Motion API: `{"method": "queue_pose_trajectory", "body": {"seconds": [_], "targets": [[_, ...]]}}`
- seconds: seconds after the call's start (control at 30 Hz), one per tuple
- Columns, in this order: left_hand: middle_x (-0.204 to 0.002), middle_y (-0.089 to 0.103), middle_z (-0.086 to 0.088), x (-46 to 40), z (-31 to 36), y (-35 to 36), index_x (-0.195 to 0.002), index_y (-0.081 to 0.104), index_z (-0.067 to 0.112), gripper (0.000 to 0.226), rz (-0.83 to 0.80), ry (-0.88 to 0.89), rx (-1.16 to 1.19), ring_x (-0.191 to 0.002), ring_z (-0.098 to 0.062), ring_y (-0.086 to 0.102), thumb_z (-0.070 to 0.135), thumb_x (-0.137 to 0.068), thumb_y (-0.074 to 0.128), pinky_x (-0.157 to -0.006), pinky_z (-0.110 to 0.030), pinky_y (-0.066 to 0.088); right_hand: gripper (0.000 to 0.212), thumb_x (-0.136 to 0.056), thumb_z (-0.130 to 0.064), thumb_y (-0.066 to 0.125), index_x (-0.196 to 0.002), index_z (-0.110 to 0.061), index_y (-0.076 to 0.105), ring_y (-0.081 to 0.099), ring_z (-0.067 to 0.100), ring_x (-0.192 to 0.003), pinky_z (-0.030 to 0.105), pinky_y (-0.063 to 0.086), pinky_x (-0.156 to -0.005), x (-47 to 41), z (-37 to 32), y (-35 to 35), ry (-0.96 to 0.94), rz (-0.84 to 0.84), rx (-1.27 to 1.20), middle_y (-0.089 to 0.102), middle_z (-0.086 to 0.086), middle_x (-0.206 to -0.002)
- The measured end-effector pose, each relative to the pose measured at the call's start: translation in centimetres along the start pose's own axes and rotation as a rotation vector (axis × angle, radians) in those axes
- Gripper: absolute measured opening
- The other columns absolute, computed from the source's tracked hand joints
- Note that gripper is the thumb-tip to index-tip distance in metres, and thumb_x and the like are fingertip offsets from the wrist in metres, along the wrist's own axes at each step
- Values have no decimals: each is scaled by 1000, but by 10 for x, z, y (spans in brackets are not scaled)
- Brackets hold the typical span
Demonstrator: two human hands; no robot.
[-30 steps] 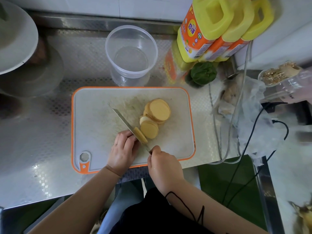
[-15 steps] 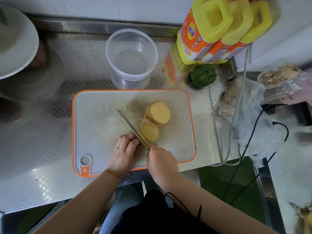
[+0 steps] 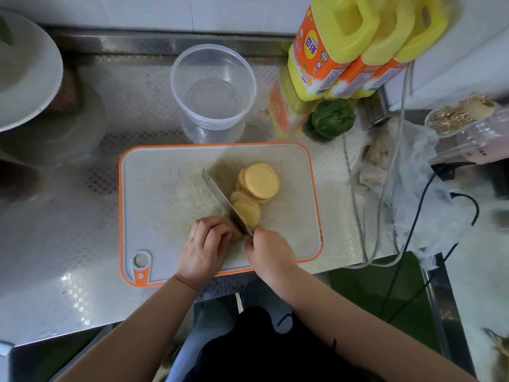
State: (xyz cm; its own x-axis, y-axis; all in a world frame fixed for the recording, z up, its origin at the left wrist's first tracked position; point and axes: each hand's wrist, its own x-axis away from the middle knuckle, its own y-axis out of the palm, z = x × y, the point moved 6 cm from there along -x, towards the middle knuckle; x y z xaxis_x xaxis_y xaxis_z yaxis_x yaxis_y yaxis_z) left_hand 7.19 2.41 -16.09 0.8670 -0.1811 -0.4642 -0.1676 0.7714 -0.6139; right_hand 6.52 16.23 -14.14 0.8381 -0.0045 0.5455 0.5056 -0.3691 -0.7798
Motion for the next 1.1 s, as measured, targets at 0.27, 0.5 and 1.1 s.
{"method": "queue_pose_trajectory", "body": {"seconds": [0.27,0.5,1.1], "targets": [[-109,49,-8,2,-2,0,-106,52,7,17,37,-5,-17,-97,-28,51,8,-91,60,-94,-25,40,35,-58,-19,86,-62,-14,52,50,18,-30,20,15,-39,45,-29,-22,-157,196,227,50,-2,-40],[-108,47,-9,3,-3,4,-105,51,7,17,27,9,-29,-94,-30,51,6,-90,60,-85,-35,44,47,-36,-16,92,-55,-17,48,41,12,-22,19,-2,-40,50,-29,-24,-77,178,280,41,-7,-33],[-110,50,-8,-1,-2,6,-107,53,8,11,49,-16,8,-96,-27,53,17,-102,52,-88,-30,44,10,-97,-9,45,-104,-8,53,66,29,-90,32,42,-67,28,-24,-10,-81,57,199,67,10,-96]]}}
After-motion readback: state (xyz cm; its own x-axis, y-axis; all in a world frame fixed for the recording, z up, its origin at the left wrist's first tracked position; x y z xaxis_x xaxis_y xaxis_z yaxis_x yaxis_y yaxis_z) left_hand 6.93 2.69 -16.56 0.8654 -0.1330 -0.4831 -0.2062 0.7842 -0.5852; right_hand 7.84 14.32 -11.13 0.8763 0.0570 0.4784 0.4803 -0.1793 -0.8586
